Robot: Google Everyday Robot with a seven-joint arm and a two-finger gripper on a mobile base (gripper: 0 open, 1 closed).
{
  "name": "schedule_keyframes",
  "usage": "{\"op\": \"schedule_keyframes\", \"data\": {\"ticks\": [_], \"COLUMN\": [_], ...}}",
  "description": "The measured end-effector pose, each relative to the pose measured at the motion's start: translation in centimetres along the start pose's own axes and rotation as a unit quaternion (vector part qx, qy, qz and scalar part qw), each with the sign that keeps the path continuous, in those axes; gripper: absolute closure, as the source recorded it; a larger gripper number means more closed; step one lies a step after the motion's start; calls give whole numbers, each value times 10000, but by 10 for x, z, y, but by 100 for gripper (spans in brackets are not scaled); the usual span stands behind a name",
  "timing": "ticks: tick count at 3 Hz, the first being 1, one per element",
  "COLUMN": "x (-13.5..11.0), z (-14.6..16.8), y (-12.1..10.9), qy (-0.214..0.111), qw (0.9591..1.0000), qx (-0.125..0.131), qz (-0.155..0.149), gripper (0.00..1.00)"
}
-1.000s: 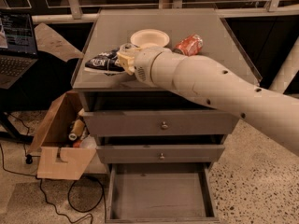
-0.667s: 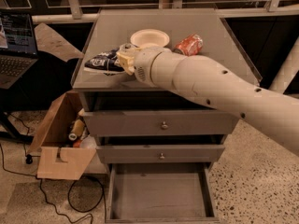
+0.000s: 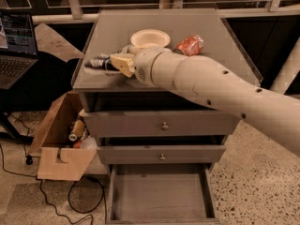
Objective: Pick blue chip bag from bottom drawer and place on counter
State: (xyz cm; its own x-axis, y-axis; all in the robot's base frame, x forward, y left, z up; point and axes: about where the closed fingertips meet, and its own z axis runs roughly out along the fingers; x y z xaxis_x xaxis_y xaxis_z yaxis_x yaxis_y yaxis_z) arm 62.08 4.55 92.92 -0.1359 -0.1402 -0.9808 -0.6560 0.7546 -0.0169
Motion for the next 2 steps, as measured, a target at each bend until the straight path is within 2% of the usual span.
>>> {"op": "schedule_keyframes", "data": {"ticks": [1,2], "x": [0,0], "z": [0,0], "y": [0,0], "qy": [0,0], "qw": [10000,10000], "qx": [-1,-1], "qz": [-1,-1], "gripper": [0,0]}}
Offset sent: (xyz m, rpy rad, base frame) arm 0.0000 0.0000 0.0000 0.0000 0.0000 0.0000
